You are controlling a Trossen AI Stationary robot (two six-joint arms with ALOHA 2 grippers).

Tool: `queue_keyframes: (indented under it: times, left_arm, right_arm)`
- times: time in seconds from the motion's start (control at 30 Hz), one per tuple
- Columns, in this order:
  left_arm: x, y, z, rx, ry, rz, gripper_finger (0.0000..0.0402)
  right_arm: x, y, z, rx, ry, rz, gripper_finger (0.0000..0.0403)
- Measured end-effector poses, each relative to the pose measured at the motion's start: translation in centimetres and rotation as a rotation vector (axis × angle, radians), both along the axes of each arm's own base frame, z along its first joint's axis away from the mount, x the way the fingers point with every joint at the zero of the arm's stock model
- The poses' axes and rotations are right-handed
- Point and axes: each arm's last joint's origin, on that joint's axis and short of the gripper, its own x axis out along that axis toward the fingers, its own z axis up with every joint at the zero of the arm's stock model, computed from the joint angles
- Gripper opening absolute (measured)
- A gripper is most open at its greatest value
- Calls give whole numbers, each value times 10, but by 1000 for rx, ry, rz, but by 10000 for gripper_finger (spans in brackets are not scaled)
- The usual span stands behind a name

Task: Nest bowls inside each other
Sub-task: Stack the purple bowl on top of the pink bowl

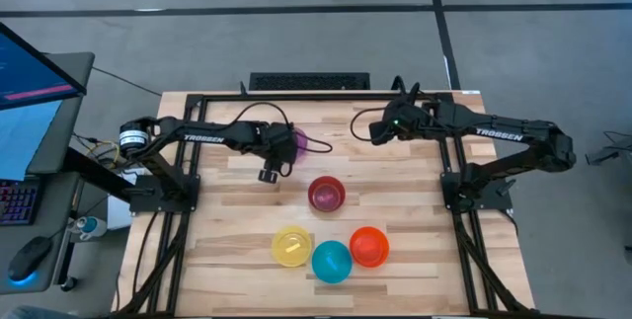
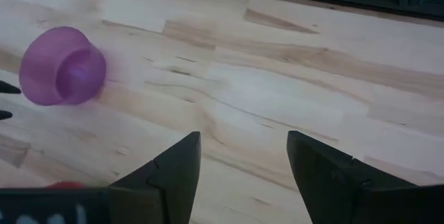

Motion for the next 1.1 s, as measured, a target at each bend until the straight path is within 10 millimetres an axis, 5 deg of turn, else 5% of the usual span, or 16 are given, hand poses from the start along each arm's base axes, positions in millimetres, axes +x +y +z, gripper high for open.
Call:
queue_keyframes:
  times: [0.3,0.43,0.57,0.73,0.83,1.1]
  left_arm:
    - [9,6,-27,-36,60,-5,181]
    - [11,7,-30,-4,60,-19,126]
    - [13,8,-29,19,46,-14,25]
    - [11,6,-26,-19,77,26,3]
    - [16,-1,-7,-36,98,38,2]
    - [46,-45,93,-61,-73,-66,1]
  right_arm:
    - [-1,-3,0,1,0,-13,240]
    - [-1,-3,0,4,0,-20,240]
    - [-1,-3,0,5,2,-20,240]
    - [-2,-2,-1,4,12,-9,240]
    - [-3,-4,-1,5,30,0,240]
    - [-9,-15,-2,-1,85,49,240]
